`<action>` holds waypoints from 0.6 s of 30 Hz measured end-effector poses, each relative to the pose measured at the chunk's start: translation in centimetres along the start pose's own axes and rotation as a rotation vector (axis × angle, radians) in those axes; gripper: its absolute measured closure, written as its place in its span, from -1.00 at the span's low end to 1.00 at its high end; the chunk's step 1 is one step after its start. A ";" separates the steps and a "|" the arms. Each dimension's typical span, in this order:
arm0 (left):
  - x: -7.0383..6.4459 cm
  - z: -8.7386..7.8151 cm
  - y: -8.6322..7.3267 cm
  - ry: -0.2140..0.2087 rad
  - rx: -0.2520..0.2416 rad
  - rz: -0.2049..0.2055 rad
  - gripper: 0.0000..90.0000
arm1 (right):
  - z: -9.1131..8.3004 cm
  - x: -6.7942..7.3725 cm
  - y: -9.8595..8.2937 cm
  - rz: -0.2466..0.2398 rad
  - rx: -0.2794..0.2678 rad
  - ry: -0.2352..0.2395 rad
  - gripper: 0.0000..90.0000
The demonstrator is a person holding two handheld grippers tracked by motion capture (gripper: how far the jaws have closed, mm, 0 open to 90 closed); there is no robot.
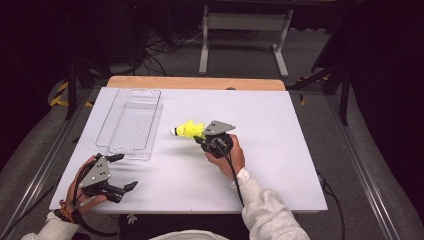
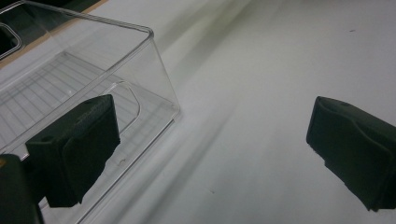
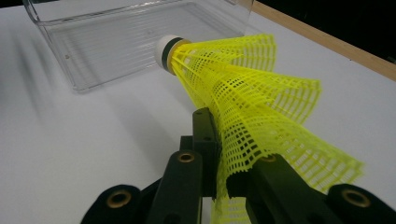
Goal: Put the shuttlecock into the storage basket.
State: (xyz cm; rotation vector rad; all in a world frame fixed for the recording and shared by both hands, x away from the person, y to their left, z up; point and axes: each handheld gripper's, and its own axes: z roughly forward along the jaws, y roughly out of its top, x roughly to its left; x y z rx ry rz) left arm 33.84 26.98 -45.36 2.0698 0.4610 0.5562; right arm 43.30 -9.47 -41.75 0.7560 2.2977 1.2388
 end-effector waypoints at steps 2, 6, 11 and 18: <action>0.0 0.1 0.1 -0.001 0.001 0.013 -0.93 | -0.3 -0.1 0.0 0.003 -0.008 -0.001 0.93; 0.1 0.3 0.2 -0.005 -0.003 0.013 -0.93 | -0.7 -0.1 -0.1 0.002 -0.015 -0.003 0.93; 0.1 0.5 0.4 -0.008 -0.001 0.019 -0.93 | -0.8 -0.1 -0.4 0.003 -0.007 -0.004 0.93; 0.1 0.5 0.4 -0.010 -0.001 0.026 -0.93 | -0.7 0.4 -0.4 -0.005 -0.004 0.004 0.94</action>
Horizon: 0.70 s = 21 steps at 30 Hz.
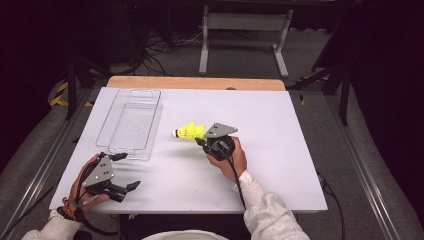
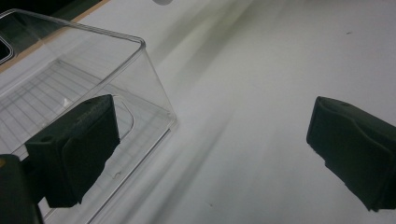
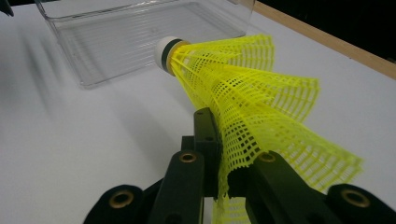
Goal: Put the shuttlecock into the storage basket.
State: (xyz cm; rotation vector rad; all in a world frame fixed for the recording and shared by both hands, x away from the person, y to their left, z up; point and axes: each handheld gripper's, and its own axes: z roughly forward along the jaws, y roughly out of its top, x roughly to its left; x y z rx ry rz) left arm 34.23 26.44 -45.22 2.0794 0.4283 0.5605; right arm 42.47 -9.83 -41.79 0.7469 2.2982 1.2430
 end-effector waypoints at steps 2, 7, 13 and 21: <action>0.0 0.0 0.0 -0.002 0.000 -0.002 -0.93 | 0.1 0.1 0.0 0.000 0.003 0.005 0.94; 0.0 0.0 -0.1 -0.002 -0.002 -0.007 -0.93 | 0.4 0.3 -0.1 0.001 0.004 0.016 0.94; 0.0 0.1 0.0 -0.002 0.000 -0.006 -0.93 | 0.3 0.6 0.2 0.000 -0.013 0.019 0.94; 0.0 0.1 0.0 0.001 0.001 -0.007 -0.93 | 0.4 1.0 1.0 -0.008 -0.037 0.028 0.94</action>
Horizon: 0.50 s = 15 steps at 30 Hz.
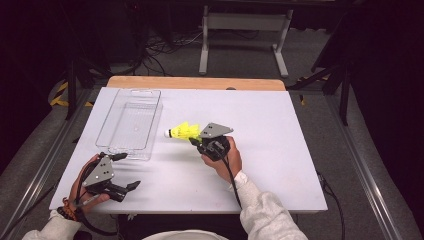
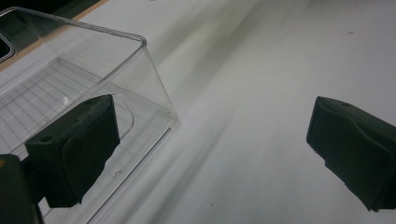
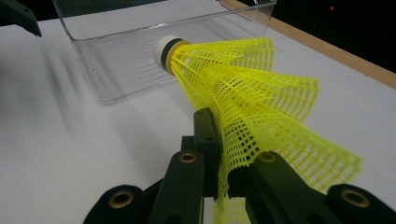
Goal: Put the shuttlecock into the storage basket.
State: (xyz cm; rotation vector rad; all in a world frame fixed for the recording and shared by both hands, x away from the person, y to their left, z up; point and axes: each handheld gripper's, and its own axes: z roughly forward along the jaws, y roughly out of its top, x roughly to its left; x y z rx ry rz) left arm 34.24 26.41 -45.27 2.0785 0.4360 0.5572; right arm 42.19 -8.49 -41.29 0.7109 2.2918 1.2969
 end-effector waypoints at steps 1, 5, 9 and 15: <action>0.0 0.0 0.0 0.000 0.000 0.000 -0.93 | 0.1 0.1 0.2 -0.005 -0.003 0.002 0.94; 0.0 0.0 0.0 0.000 0.000 -0.001 -0.93 | 0.4 0.3 0.5 -0.008 -0.008 0.008 0.94; 0.0 0.0 0.0 -0.002 0.000 -0.003 -0.93 | 0.7 0.5 0.9 -0.011 -0.014 0.015 0.94; 0.0 0.0 -0.1 -0.001 -0.001 -0.004 -0.93 | 1.1 0.7 1.4 -0.012 -0.021 0.020 0.94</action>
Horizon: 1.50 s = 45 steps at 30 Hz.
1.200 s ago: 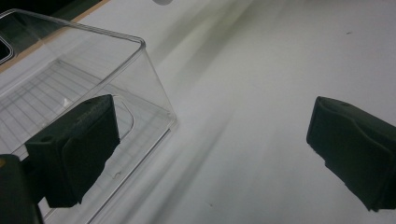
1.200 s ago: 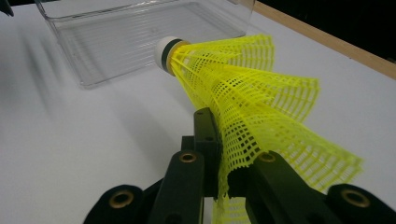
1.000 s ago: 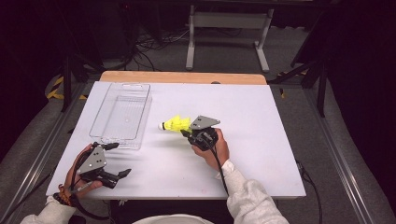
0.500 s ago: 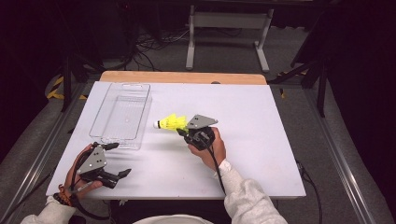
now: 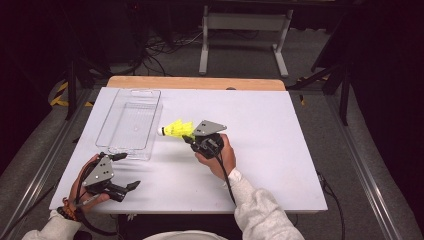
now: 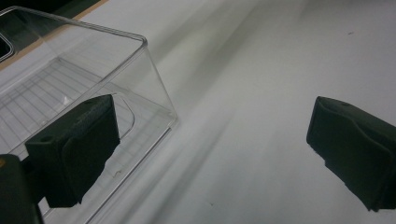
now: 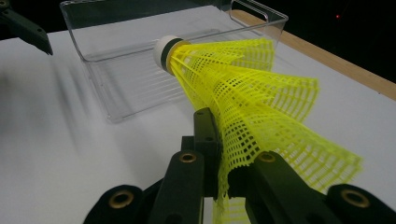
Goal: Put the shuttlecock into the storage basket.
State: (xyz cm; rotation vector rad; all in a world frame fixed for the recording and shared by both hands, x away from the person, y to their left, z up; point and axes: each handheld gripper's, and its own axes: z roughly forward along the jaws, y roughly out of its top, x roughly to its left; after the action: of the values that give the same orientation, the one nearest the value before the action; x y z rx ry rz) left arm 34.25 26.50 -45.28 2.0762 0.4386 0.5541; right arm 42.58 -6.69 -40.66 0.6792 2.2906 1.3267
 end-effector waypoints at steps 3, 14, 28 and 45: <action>0.0 0.0 0.0 0.001 0.001 0.000 -0.93 | 0.3 0.1 0.3 0.002 -0.004 0.006 0.94; 0.0 0.0 0.0 0.000 0.000 -0.001 -0.93 | 1.3 0.6 1.4 -0.009 -0.011 0.020 0.94; 0.0 -0.1 -0.1 0.002 -0.005 -0.003 -0.93 | 2.7 1.5 3.0 -0.038 -0.014 0.039 0.94; 0.0 -0.1 0.0 -0.001 -0.008 -0.005 -0.92 | 4.2 2.3 4.1 -0.068 0.001 0.061 0.94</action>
State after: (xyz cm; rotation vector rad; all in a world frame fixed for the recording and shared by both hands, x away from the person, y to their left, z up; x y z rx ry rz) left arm 34.15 26.57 -45.26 2.0676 0.4396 0.5507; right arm 43.89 -0.72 -39.26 0.5638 2.3411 1.3322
